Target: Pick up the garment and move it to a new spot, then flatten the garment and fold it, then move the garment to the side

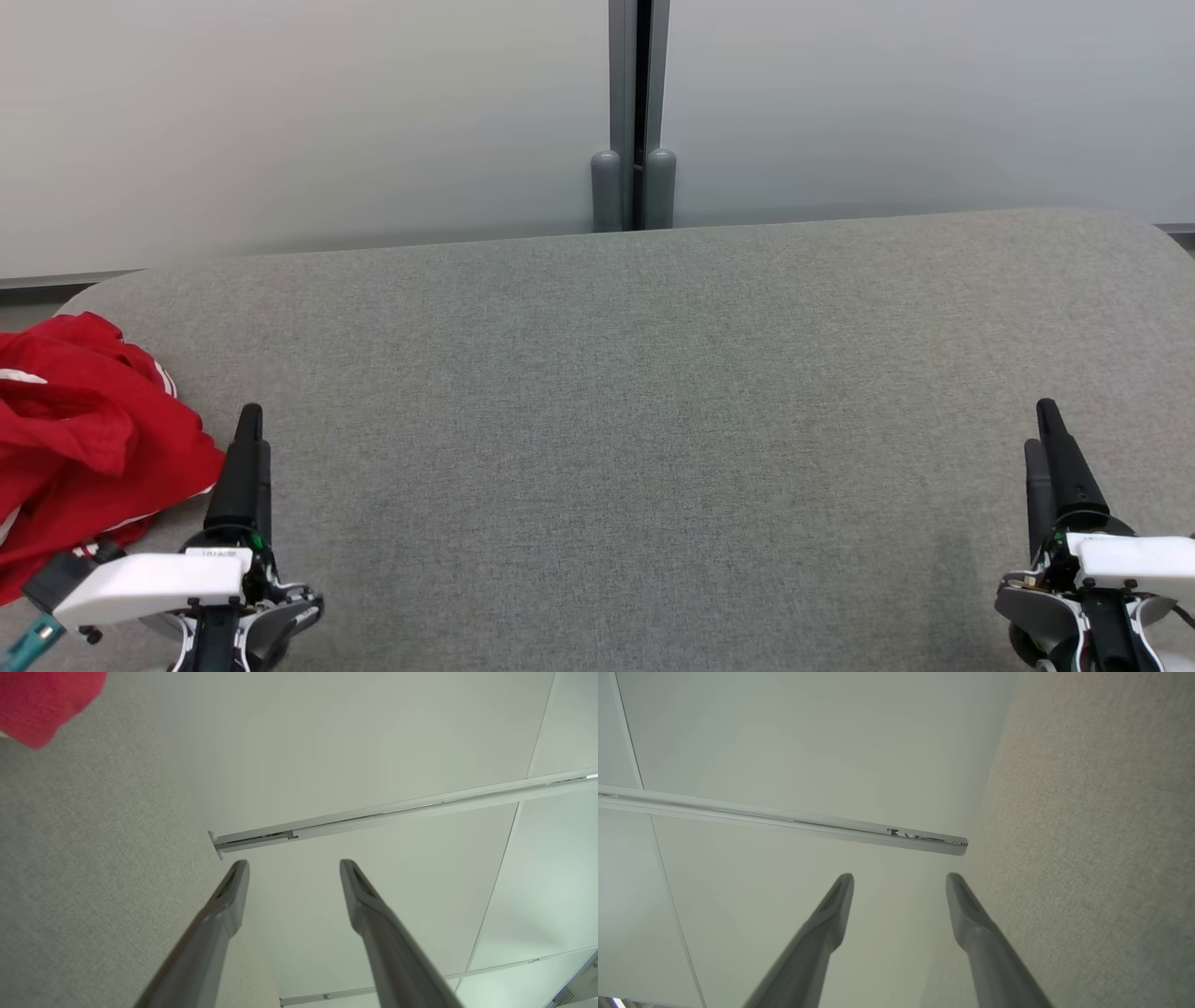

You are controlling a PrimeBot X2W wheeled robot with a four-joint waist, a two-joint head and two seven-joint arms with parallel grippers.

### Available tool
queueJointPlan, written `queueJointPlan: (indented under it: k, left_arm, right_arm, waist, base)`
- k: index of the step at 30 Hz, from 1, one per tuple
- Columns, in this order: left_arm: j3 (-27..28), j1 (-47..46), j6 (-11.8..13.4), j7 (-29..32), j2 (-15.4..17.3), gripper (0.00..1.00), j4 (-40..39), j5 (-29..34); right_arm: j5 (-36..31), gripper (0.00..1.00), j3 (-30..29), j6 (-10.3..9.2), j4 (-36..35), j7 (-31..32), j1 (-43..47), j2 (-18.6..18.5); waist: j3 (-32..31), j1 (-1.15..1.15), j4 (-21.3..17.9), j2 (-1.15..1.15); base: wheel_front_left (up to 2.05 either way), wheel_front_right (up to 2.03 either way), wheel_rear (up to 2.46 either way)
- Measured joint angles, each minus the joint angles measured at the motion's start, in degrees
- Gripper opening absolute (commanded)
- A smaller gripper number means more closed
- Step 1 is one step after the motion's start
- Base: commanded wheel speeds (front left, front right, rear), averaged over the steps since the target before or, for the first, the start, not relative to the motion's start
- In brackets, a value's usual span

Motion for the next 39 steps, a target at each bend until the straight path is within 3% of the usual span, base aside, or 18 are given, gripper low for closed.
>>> queueJointPlan:
  k: [19, 39]
  left_arm:
    - [-2.04, -0.82, 0.00, -4.59, 1.31, 1.00, -4.89, 23.80]
    - [-2.38, 0.42, 0.00, -8.28, 1.26, 1.00, -5.19, 43.42]
  right_arm:
    - [-25.12, 1.00, 3.42, 0.00, -2.93, -4.50, -1.00, -1.74]
    - [-44.63, 1.00, 6.06, 0.00, -1.81, -7.27, -0.93, -2.54]
  waist:
    - [0.01, 0.00, -0.06, 0.00]
    - [-0.23, 0.00, -0.22, 0.00]
  base:
    - [0.00, 0.00, 0.00]
    - [0.00, 0.00, 0.00]
